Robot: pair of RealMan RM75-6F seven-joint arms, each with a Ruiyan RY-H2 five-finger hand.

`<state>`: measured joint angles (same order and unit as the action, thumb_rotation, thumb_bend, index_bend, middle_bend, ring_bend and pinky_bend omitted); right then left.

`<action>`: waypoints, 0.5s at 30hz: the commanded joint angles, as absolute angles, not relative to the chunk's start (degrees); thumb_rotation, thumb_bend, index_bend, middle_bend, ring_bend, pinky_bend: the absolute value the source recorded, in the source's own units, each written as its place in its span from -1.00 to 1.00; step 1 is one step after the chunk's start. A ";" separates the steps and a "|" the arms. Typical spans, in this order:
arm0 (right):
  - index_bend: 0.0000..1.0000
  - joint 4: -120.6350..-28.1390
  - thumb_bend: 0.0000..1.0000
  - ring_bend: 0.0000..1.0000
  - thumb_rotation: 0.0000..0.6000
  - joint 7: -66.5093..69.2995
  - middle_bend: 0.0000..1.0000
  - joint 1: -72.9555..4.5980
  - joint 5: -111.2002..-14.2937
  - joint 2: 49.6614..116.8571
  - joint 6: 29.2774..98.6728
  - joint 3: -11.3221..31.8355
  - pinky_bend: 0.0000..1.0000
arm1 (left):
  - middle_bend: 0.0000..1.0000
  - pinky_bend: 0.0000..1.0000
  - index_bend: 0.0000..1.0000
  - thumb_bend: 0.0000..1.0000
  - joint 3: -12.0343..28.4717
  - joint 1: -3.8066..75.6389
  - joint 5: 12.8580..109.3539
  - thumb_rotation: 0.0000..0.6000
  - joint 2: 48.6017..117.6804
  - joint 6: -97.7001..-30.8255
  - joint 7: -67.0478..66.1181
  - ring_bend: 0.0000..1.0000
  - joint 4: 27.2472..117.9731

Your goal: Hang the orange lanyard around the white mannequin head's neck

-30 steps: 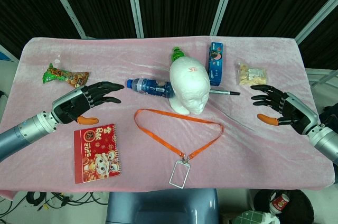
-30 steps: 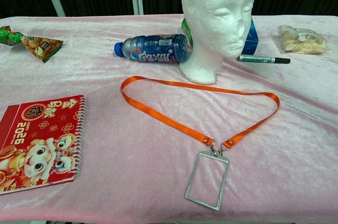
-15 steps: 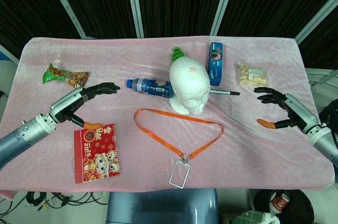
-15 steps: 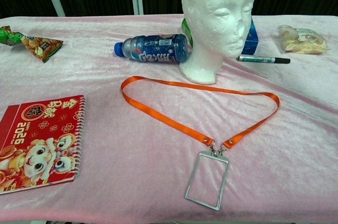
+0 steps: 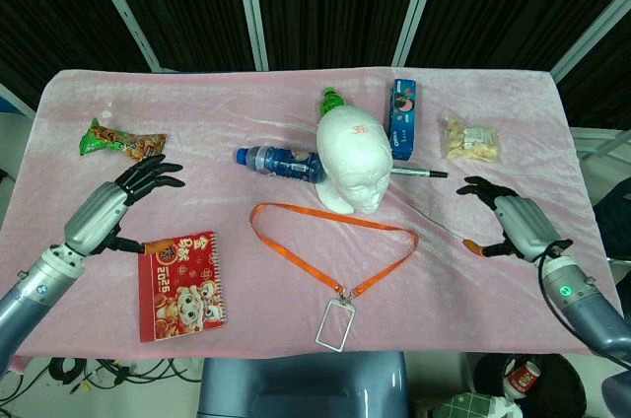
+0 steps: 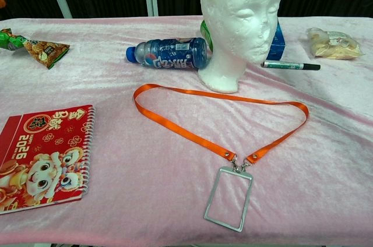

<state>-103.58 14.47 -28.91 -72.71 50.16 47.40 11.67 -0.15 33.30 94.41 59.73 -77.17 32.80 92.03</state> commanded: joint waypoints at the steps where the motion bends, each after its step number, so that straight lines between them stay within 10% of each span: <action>1: -0.49 -106.15 -0.65 -0.70 1.00 -9.27 -0.81 -31.23 -53.61 64.58 56.05 10.75 -0.70 | -0.76 -0.84 -0.52 -0.67 0.09 27.48 92.96 1.00 63.58 -83.45 18.94 -1.00 91.41; 15: -0.29 -94.81 -0.65 -0.70 1.00 -22.72 -0.81 -38.34 -39.48 84.23 62.70 13.06 -0.70 | -0.77 -0.86 -0.53 -0.67 -1.08 18.46 91.87 1.00 70.97 -92.42 9.58 -1.00 84.73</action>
